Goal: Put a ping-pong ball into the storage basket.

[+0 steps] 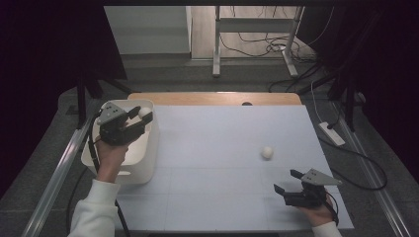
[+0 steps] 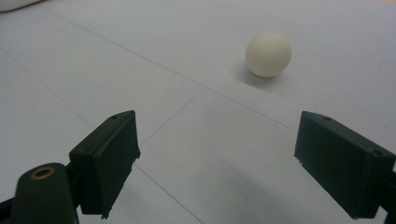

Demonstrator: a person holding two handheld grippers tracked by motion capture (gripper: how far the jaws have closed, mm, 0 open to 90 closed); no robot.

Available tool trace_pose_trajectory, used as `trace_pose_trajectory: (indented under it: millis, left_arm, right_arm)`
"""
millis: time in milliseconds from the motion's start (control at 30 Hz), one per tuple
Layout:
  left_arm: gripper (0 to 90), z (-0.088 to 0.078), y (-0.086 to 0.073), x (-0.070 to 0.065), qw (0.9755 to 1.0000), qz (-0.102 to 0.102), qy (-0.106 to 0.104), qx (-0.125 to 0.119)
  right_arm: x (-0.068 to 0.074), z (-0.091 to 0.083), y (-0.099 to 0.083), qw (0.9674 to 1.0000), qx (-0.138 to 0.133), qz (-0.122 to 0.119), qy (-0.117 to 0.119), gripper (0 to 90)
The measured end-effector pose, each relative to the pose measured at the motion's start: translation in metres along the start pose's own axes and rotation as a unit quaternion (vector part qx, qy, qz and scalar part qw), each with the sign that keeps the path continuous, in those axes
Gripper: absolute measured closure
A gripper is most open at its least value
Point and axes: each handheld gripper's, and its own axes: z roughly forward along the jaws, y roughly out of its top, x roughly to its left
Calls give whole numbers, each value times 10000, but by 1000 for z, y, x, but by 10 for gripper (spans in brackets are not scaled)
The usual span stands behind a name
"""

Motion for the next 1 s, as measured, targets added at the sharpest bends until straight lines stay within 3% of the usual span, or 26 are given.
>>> trace_pose_trajectory:
  millis: [1000]
  left_arm:
    - [503, 8, -7, 7, 9996, -43, 85, 277]
  right_arm:
    - [0, 0, 0, 10000, 13, -11, -4, 139]
